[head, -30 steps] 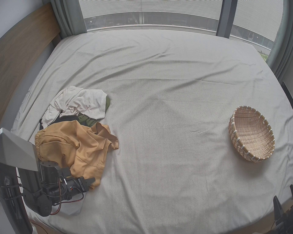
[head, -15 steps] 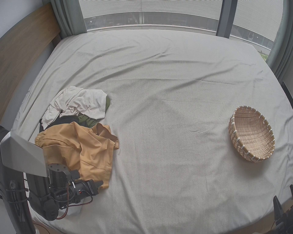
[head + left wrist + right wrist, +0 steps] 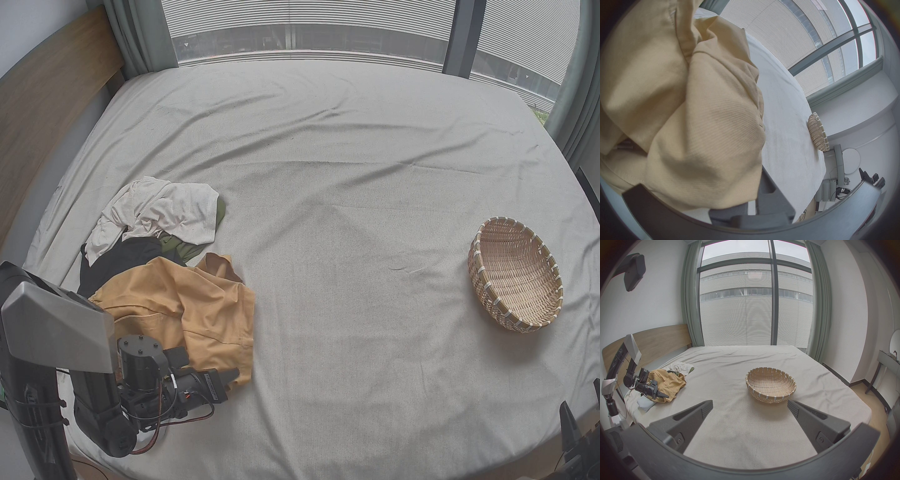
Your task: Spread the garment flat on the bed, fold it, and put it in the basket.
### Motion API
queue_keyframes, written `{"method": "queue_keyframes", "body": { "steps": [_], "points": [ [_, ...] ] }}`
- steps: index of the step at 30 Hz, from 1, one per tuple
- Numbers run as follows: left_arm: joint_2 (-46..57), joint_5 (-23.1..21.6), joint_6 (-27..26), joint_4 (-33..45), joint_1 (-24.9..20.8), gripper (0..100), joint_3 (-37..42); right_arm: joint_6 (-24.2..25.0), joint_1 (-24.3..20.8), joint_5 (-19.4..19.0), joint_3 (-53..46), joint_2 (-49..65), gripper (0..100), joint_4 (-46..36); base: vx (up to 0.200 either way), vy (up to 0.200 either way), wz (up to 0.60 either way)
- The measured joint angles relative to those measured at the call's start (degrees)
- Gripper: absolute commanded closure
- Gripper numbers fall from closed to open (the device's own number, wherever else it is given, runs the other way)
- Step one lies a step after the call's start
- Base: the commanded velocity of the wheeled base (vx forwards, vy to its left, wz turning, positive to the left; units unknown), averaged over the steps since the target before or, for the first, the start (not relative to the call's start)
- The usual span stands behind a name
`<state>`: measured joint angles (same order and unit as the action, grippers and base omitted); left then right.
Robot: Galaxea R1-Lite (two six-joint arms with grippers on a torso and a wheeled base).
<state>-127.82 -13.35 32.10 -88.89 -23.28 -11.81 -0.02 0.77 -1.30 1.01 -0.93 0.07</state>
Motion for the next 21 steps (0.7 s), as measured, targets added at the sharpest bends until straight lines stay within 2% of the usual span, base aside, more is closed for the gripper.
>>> {"method": "queue_keyframes", "body": {
  "steps": [11,21],
  "points": [
    [-0.5,2.3,0.0,0.0,-3.9,100,-3.3,0.0,0.0,0.0,0.0,0.0,0,0.0,0.0,0.0,0.0],
    [-2.0,4.7,0.0,0.1,-9.2,100,-7.5,0.0,0.0,0.0,0.0,0.0,0,0.0,0.0,0.0,0.0]
  ]
}}
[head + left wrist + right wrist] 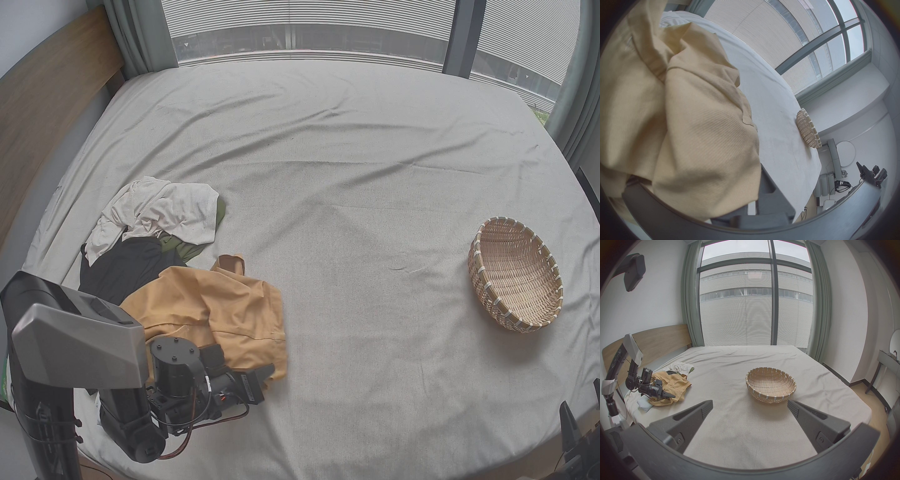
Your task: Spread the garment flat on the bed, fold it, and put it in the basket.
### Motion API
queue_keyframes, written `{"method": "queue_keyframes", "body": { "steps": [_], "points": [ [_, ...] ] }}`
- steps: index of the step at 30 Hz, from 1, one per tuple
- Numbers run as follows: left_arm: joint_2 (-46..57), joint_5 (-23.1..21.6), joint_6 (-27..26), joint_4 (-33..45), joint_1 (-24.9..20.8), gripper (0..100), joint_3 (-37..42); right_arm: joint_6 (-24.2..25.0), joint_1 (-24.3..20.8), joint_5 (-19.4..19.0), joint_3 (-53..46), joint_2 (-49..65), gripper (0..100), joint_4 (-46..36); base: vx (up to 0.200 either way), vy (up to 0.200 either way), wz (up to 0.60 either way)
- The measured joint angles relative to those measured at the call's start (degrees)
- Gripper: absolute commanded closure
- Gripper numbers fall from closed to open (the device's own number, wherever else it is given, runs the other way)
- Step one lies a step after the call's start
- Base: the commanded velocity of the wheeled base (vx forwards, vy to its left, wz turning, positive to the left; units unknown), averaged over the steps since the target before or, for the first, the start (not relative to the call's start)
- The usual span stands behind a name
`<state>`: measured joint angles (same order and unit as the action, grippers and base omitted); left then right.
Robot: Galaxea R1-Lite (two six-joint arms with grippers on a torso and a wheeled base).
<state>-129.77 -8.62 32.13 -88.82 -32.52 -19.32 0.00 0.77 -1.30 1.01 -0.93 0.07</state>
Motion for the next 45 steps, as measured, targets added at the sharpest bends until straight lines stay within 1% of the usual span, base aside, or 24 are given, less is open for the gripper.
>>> {"method": "queue_keyframes", "body": {
  "steps": [6,13,20,28,45],
  "points": [
    [-0.8,1.0,0.2,0.0,-2.0,100,-1.9,0.0,0.0,0.0,0.0,0.0,0,0.0,0.0,0.0,0.0],
    [-1.1,1.1,2.6,0.0,-4.2,100,-3.5,0.0,0.0,0.0,0.0,0.0,0,0.0,0.0,0.0,0.0],
    [-1.9,2.1,2.8,0.0,-6.7,100,-5.0,0.0,0.0,0.0,0.0,0.0,0,0.0,0.0,0.0,0.0],
    [-3.4,2.5,2.8,0.1,-7.9,100,-8.1,0.0,0.0,0.0,0.0,0.0,0,0.0,0.0,0.0,0.0],
    [-5.1,2.5,2.8,6.5,-12.0,100,-16.2,-0.1,0.1,0.0,0.0,0.0,0,0.0,0.0,0.0,0.0]
  ]
}}
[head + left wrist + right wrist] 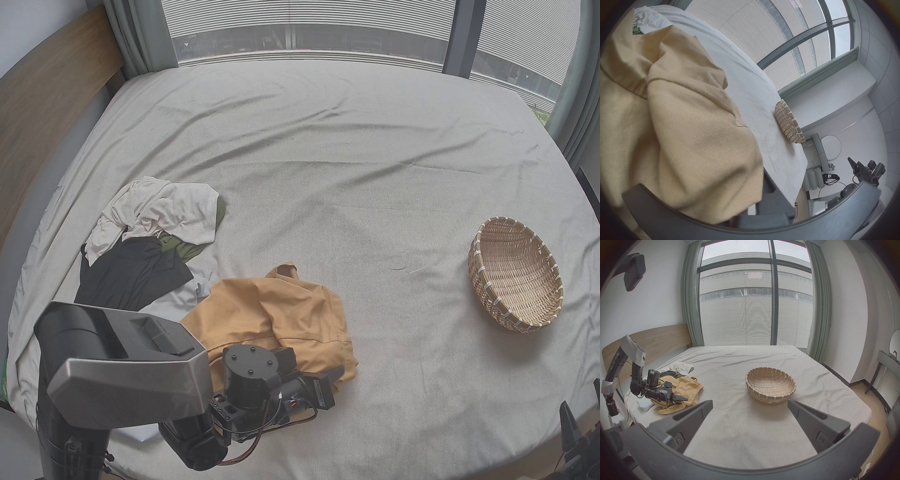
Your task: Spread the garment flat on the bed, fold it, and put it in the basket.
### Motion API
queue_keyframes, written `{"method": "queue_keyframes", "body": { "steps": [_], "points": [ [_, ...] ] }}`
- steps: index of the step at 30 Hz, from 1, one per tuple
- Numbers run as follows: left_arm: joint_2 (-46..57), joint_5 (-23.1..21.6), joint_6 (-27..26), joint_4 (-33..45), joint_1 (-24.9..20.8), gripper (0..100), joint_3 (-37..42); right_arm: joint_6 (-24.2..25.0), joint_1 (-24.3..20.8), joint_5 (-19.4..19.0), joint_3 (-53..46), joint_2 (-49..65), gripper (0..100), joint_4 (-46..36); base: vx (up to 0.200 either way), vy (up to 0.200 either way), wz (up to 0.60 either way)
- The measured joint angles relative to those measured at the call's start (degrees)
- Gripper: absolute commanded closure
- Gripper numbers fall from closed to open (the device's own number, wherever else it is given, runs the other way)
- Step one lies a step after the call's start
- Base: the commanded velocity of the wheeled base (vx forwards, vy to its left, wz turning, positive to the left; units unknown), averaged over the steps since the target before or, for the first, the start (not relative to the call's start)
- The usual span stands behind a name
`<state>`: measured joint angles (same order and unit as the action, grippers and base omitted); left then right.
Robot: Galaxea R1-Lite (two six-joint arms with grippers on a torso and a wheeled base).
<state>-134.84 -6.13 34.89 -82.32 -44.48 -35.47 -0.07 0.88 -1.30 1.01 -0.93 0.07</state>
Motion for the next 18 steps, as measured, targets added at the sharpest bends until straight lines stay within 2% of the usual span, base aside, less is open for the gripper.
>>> {"method": "queue_keyframes", "body": {
  "steps": [18],
  "points": [
    [-2.9,-0.5,0.0,0.6,-4.4,100,-6.5,0.0,0.0,0.0,0.0,0.0,0,0.0,0.0,0.0,0.0]
  ]
}}
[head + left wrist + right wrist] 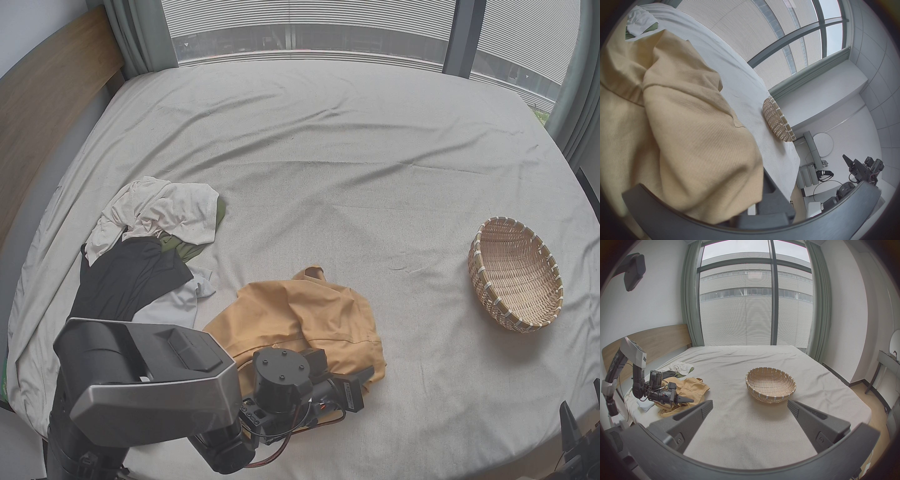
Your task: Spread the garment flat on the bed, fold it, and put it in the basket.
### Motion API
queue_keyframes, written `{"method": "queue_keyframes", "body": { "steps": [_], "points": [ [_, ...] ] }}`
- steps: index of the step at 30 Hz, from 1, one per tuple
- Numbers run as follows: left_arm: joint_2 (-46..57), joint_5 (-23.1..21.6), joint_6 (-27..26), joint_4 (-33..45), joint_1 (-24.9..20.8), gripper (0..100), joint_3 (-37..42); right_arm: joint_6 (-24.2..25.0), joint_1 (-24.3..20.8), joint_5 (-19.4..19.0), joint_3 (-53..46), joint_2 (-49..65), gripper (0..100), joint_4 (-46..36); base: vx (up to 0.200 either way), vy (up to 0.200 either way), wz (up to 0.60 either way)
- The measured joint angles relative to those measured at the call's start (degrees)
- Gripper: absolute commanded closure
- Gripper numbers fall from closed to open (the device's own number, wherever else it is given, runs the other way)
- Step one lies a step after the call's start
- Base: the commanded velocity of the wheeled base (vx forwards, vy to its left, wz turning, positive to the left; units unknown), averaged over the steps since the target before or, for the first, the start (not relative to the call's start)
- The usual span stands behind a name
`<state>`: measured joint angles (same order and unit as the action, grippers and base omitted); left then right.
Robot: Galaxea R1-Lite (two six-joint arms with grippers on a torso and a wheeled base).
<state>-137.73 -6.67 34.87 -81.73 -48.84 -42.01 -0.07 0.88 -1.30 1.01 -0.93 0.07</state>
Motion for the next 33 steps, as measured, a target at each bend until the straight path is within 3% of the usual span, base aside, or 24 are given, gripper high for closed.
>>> {"method": "queue_keyframes", "body": {
  "steps": [17,18,33],
  "points": [
    [-1.7,-0.1,0.1,-0.1,-2.9,100,-0.1,0.0,-0.1,0.0,0.0,0.0,0,0.0,0.0,0.0,0.0],
    [-1.7,-0.1,0.1,-0.2,-2.9,0,-0.1,0.0,-0.1,0.0,0.0,0.0,0,0.0,0.0,0.0,0.0],
    [-1.7,0.5,0.2,-1.3,-3.4,0,3.1,0.0,-0.1,0.0,0.0,0.0,0,0.0,0.0,0.0,0.0]
  ]
}}
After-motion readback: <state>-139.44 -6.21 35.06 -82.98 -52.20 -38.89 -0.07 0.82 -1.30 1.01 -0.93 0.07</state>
